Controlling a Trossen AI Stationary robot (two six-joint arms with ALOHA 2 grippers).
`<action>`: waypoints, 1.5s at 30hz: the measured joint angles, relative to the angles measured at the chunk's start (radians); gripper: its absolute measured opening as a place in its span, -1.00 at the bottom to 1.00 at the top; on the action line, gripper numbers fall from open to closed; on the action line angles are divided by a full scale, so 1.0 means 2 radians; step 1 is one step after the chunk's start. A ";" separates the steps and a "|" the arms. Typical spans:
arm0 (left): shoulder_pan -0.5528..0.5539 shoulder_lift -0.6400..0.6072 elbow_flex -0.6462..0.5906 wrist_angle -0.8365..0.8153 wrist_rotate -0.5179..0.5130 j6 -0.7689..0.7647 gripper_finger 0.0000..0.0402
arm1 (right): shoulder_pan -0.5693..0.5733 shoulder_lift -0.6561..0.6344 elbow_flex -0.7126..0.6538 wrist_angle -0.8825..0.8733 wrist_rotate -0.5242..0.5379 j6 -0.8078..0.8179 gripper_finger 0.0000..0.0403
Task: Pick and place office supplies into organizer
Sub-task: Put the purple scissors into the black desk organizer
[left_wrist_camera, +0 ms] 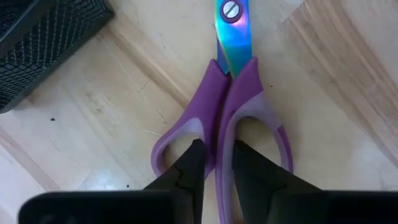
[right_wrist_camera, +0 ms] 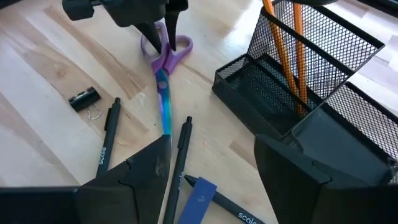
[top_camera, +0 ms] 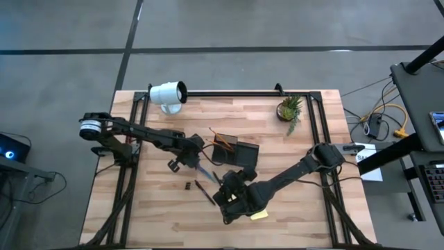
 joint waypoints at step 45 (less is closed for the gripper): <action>-0.033 -0.111 0.195 -0.059 -0.448 0.272 -0.79 | 0.043 -0.148 -0.013 -0.184 0.215 0.257 0.10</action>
